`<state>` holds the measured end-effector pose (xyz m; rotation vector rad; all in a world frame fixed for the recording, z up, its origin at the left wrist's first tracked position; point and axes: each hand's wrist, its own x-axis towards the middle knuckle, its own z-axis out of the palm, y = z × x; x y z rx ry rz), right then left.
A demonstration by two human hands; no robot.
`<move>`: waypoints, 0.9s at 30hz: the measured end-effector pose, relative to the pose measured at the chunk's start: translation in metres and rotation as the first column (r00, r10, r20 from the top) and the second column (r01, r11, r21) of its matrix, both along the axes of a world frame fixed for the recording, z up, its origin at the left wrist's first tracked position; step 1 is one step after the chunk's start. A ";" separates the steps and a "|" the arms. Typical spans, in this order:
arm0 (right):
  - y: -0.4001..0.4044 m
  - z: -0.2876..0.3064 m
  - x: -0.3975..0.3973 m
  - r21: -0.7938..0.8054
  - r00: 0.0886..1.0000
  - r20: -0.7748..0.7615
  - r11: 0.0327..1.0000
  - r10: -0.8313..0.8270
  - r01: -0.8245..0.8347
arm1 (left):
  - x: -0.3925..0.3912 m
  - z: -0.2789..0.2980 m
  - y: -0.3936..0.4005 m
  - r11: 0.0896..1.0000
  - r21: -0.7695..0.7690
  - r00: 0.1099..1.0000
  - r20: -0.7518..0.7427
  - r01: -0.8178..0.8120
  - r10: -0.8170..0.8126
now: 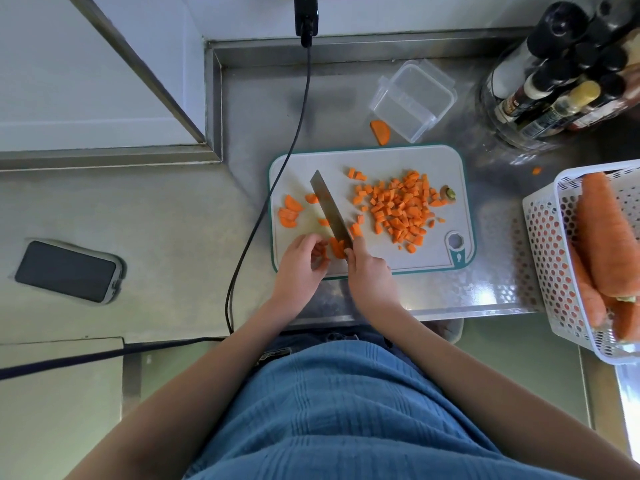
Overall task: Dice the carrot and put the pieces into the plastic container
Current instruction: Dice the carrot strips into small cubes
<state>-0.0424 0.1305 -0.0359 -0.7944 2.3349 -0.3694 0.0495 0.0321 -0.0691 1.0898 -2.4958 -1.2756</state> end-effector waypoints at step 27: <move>0.016 0.009 -0.024 -0.275 0.961 0.137 0.923 -0.240 0.269 | -0.062 0.017 -0.085 0.959 0.126 0.960 -0.087 -0.255 0.267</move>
